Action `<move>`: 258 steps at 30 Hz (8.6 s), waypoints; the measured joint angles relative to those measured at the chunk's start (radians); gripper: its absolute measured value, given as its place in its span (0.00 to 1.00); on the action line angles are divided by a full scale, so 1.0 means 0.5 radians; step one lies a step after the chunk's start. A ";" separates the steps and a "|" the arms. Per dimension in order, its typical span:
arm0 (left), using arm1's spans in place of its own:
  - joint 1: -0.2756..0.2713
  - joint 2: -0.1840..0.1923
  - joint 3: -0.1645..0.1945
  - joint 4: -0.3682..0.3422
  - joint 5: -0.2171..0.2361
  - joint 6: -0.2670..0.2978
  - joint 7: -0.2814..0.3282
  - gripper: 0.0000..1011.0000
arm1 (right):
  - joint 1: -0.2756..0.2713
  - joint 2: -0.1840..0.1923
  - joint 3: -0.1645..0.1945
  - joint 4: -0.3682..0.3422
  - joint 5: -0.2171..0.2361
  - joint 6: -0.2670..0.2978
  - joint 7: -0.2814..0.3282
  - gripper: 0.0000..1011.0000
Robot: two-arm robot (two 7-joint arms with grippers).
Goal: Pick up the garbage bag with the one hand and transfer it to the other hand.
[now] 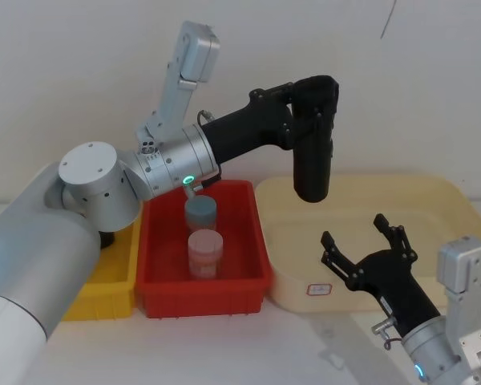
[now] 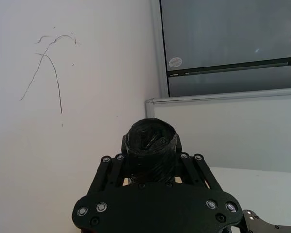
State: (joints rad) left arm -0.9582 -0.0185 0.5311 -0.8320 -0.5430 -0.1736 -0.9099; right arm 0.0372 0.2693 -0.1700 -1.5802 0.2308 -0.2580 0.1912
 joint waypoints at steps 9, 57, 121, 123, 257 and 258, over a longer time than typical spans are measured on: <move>0.000 0.000 0.000 0.000 0.000 0.000 0.000 0.43 | 0.048 -0.027 -0.003 0.019 -0.021 0.014 0.011 0.99; 0.000 0.000 0.000 0.000 0.000 0.000 0.000 0.43 | 0.277 -0.211 -0.049 0.175 -0.144 0.035 0.059 0.99; 0.000 0.000 0.000 0.000 0.000 0.000 0.000 0.43 | 0.516 -0.349 -0.027 0.315 -0.100 0.158 0.040 0.52; 0.000 0.000 0.000 0.000 0.000 0.000 0.000 0.43 | 0.519 -0.350 -0.028 0.319 -0.098 0.159 0.039 0.52; 0.954 0.471 -0.184 -1.371 0.515 -0.023 1.209 0.99 | 0.157 -0.247 0.079 -0.183 -0.068 0.363 0.059 0.99; 0.992 0.482 -0.196 -1.414 0.542 -0.023 1.242 0.99 | 0.157 -0.246 0.075 -0.180 -0.068 0.363 0.059 0.99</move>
State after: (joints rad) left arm -0.4624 0.2224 0.4329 -1.5391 -0.2722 -0.1848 -0.2889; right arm 0.1160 0.1461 -0.1326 -1.6700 0.1968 -0.0763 0.2206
